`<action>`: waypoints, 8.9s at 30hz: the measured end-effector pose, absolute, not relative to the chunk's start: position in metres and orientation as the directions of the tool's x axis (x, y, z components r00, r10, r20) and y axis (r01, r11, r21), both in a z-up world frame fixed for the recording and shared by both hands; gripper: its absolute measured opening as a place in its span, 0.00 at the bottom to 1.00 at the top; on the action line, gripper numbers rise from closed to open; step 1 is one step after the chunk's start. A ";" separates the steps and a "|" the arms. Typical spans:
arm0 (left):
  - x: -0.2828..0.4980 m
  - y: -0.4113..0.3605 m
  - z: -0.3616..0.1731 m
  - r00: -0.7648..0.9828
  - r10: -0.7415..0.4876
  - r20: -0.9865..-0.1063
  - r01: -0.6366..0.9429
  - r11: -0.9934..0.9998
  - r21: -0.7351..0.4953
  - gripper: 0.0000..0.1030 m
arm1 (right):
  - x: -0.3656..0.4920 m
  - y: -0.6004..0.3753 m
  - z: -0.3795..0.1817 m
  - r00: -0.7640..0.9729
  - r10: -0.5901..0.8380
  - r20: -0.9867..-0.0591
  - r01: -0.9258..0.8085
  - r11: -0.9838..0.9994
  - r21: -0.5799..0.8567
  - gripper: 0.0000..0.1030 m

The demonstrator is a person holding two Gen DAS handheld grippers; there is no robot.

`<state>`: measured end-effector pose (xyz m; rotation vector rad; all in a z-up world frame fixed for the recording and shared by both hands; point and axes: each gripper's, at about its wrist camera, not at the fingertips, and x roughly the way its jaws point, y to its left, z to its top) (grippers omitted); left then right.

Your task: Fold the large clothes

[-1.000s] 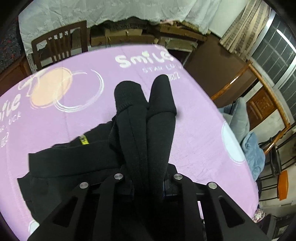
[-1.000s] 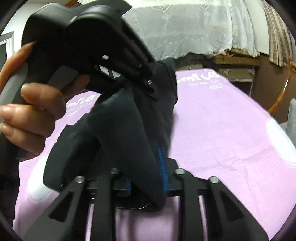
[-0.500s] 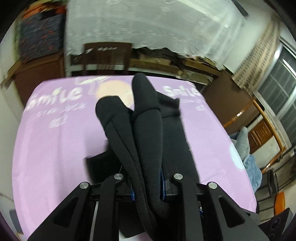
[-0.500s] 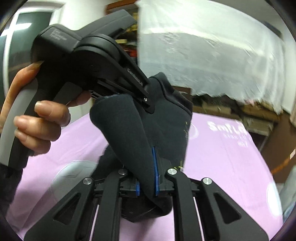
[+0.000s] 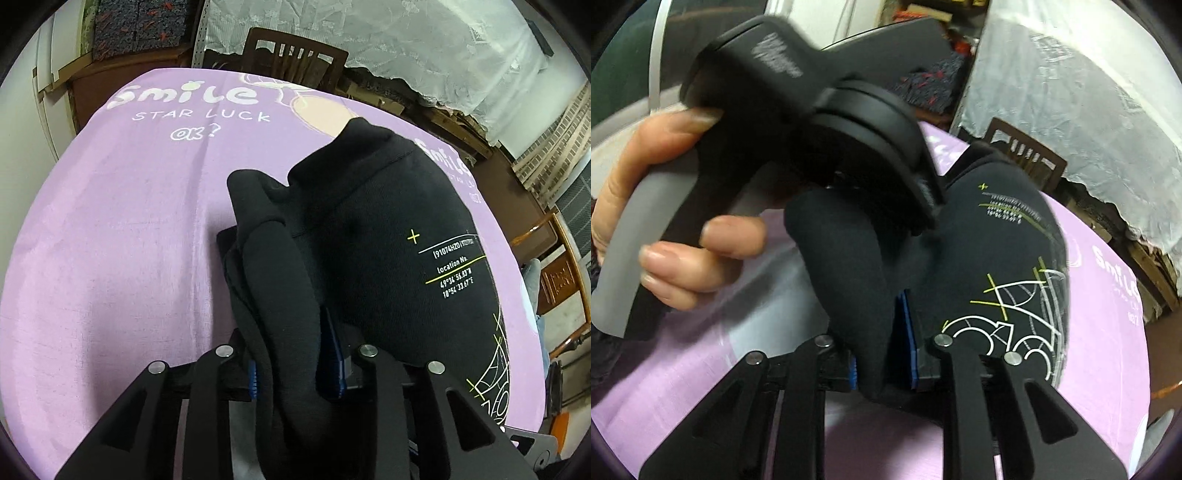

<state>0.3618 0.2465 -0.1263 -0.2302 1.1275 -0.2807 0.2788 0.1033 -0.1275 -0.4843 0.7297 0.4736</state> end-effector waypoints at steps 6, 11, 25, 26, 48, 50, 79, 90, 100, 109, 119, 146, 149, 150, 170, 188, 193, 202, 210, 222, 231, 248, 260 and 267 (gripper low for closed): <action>0.357 0.248 -0.131 0.413 -0.278 -0.867 0.086 0.960 -0.267 0.54 | 0.272 0.122 -0.146 0.642 0.230 -0.731 -0.582 0.767 -0.270 0.21; 0.351 0.263 -0.118 0.441 -0.224 -0.869 0.066 0.974 -0.218 0.60 | 0.261 0.127 -0.146 0.637 0.257 -0.727 -0.609 0.745 -0.270 0.32; 0.326 0.242 -0.048 0.606 -0.139 -0.784 0.068 0.990 -0.123 0.58 | 0.273 -0.002 -0.033 0.607 0.540 -0.583 -0.574 0.805 0.147 0.59; 0.327 0.233 -0.045 0.610 -0.135 -0.781 0.078 0.991 -0.110 0.59 | 0.280 -0.004 -0.029 0.614 0.533 -0.582 -0.549 0.819 0.170 0.43; 0.363 0.196 -0.127 0.574 -0.090 -0.814 -0.014 0.993 -0.119 0.70 | 0.400 0.018 -0.116 0.599 0.424 -0.680 -0.372 0.899 0.232 0.25; 0.363 0.197 -0.127 0.577 -0.083 -0.813 -0.029 0.992 -0.121 0.72 | 0.401 0.017 -0.116 0.601 0.424 -0.677 -0.369 0.899 0.235 0.25; 0.274 0.204 -0.127 0.448 -0.012 -0.894 -0.110 0.992 -0.069 0.74 | 0.285 -0.016 -0.105 0.517 0.461 -0.722 -0.418 0.871 0.257 0.49; 0.276 0.214 -0.122 0.434 -0.027 -0.900 -0.106 0.991 -0.080 0.75 | 0.307 -0.053 -0.154 0.356 0.673 -0.649 -0.304 0.740 0.601 0.70; 0.294 0.253 -0.079 0.531 -0.070 -0.845 -0.134 0.977 -0.165 0.75 | 0.315 -0.088 -0.113 0.418 0.728 -0.543 -0.283 0.672 0.684 0.85; 0.309 0.245 -0.114 0.499 -0.071 -0.864 -0.079 0.989 -0.126 0.76 | 0.345 -0.074 -0.133 0.344 0.747 -0.569 -0.260 0.658 0.707 0.88; 0.302 0.231 -0.121 0.520 -0.032 -0.853 -0.046 0.997 -0.065 0.78 | 0.363 -0.049 -0.149 0.306 0.746 -0.592 -0.302 0.666 0.682 0.96; 0.308 0.237 -0.136 0.484 -0.118 -0.867 -0.061 0.984 -0.168 0.79 | 0.373 -0.026 -0.157 0.323 0.731 -0.601 -0.344 0.682 0.645 0.96; 0.306 0.234 -0.135 0.492 -0.103 -0.865 -0.056 0.987 -0.149 0.79 | 0.372 -0.025 -0.158 0.325 0.731 -0.599 -0.340 0.682 0.647 0.96; 0.306 0.233 -0.135 0.495 -0.097 -0.864 -0.054 0.989 -0.141 0.79 | 0.370 -0.025 -0.158 0.329 0.733 -0.596 -0.340 0.681 0.649 0.94; 0.302 0.218 -0.130 0.528 -0.073 -0.846 -0.010 0.996 -0.092 0.68 | 0.367 -0.034 -0.161 0.349 0.759 -0.550 -0.361 0.651 0.668 0.84; 0.310 0.239 -0.135 0.495 -0.173 -0.852 -0.035 0.975 -0.218 0.76 | 0.368 -0.033 -0.161 0.341 0.764 -0.548 -0.364 0.645 0.672 0.85; 0.309 0.235 -0.134 0.493 -0.247 -0.834 0.005 0.960 -0.282 0.56 | 0.366 -0.037 -0.163 0.353 0.771 -0.530 -0.356 0.635 0.686 0.82; 0.295 0.202 -0.119 0.565 -0.138 -0.813 0.076 0.990 -0.116 0.45 | 0.365 -0.046 -0.157 0.341 0.820 -0.460 -0.346 0.564 0.750 0.72; 0.290 0.192 -0.103 0.563 -0.206 -0.801 0.091 0.978 -0.188 0.37 | 0.355 -0.057 -0.141 0.322 0.864 -0.387 -0.331 0.485 0.809 0.64; 0.235 0.154 -0.036 0.644 -0.179 -0.744 0.118 0.984 -0.134 0.30 | 0.304 -0.091 -0.109 0.320 0.918 -0.235 -0.314 0.336 0.888 0.63; 0.144 0.147 0.028 0.744 -0.085 -0.663 0.065 0.996 -0.055 0.30 | 0.238 -0.093 -0.060 0.258 0.961 -0.098 -0.399 0.198 0.895 0.63; 0.018 0.187 0.033 0.765 0.086 -0.638 -0.087 0.996 0.030 0.30 | 0.111 -0.047 -0.055 0.091 0.995 0.047 -0.424 -0.004 0.906 0.63; 0.033 0.188 -0.085 0.596 0.219 -0.773 -0.145 0.976 0.164 0.35 | 0.135 -0.002 -0.144 0.074 0.918 -0.390 -0.332 0.392 0.858 0.66; 0.021 0.210 -0.081 0.579 0.171 -0.797 -0.185 0.980 0.076 0.56 | 0.126 -0.010 -0.127 0.121 0.845 -0.520 -0.381 0.523 0.762 0.74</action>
